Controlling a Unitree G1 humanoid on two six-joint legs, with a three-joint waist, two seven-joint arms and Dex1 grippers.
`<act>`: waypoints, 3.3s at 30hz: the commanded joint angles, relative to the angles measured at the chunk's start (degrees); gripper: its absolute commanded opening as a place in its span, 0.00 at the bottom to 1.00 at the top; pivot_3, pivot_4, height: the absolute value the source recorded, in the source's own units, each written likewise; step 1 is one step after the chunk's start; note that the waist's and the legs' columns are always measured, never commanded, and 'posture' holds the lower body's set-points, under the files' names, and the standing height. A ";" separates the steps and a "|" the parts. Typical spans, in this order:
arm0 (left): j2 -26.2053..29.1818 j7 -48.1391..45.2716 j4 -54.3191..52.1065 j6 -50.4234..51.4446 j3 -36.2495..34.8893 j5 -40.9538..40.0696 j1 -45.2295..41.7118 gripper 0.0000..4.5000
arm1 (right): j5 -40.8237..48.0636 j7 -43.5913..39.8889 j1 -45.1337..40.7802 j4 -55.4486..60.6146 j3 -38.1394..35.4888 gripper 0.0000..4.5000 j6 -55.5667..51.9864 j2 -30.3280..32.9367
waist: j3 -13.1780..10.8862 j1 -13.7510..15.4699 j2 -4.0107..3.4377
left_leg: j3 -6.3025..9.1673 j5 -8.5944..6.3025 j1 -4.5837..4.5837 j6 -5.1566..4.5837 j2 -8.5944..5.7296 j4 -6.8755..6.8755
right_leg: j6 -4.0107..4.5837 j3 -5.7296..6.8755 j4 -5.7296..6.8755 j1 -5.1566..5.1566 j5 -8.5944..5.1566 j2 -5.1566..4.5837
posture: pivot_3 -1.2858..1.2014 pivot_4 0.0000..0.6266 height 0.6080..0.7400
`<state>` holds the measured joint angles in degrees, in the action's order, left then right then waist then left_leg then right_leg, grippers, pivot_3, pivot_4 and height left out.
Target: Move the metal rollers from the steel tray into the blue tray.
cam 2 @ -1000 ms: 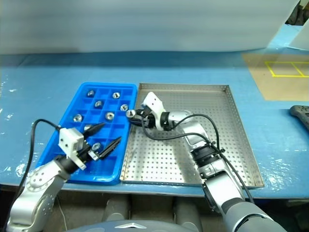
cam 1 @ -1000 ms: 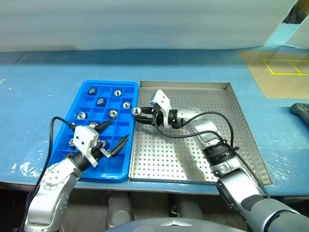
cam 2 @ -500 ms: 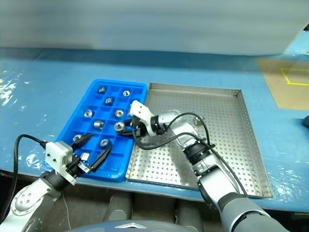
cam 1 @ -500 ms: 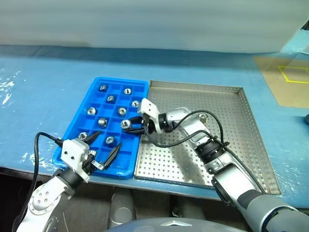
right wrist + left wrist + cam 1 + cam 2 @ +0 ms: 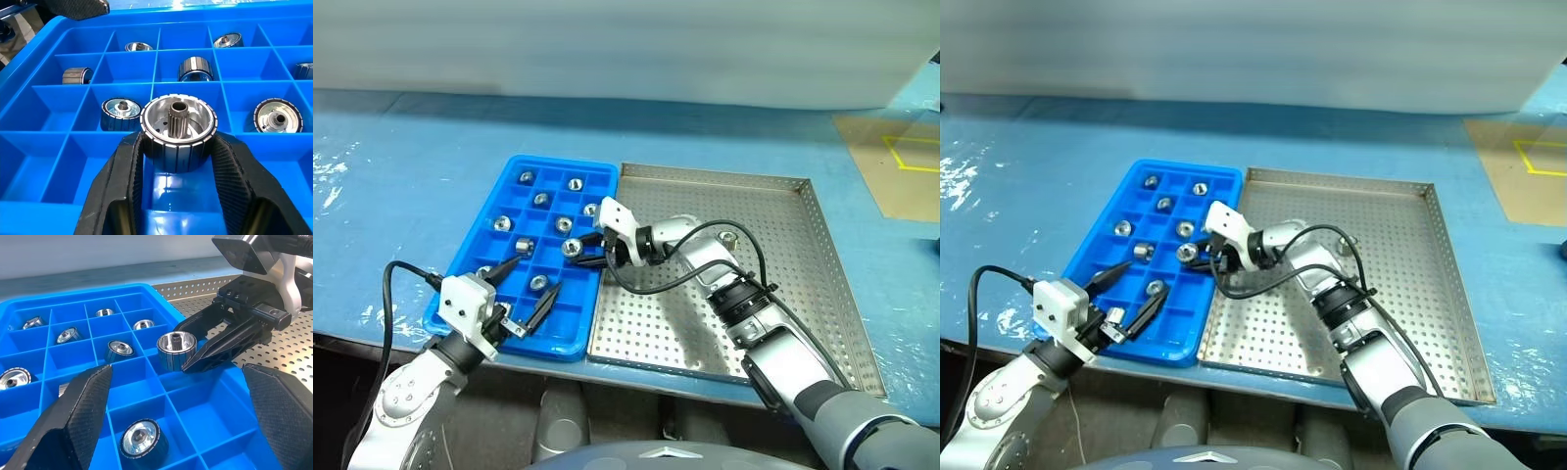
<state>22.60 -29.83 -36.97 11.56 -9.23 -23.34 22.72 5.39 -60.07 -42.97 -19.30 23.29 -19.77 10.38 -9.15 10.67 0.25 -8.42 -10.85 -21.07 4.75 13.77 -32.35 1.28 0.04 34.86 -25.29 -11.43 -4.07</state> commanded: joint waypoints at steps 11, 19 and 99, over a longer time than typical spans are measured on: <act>2.27 -5.44 6.93 0.68 4.52 -0.67 -13.17 1.00 | 5.34 9.54 7.32 6.77 -13.88 0.87 -4.21 4.17 | 0.01 -0.71 -0.02 | -0.01 0.12 0.07 0.20 -0.01 -0.19 | -0.01 -0.06 0.23 0.04 0.01 0.00 | 0.61 0.24 1.00; 1.58 -9.47 15.47 -0.34 9.06 0.31 -23.25 1.00 | 3.90 19.19 11.56 9.43 -19.51 0.87 -2.80 7.21 | 0.01 -3.84 -0.02 | -0.03 0.23 0.12 0.39 -0.02 -0.24 | 0.00 -0.14 0.49 -0.02 0.01 0.04 | 0.55 0.24 1.00; 8.67 -6.53 -8.86 2.82 -10.61 -6.40 13.41 1.00 | 8.30 -14.09 1.49 12.92 6.75 0.36 -5.74 2.87 | -0.04 1.33 -0.01 | 0.00 0.00 0.05 0.00 0.04 0.16 | -0.30 -0.02 -0.08 -0.03 -0.25 0.03 | 0.71 0.24 1.00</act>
<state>30.65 -36.43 -43.34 14.00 -18.29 -28.96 36.24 13.67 -73.31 -40.10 -6.49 29.45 -27.09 13.83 -9.19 12.00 0.24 -8.42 -10.84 -21.03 4.76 13.81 -32.18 0.97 0.02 34.79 -25.33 -11.68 -4.04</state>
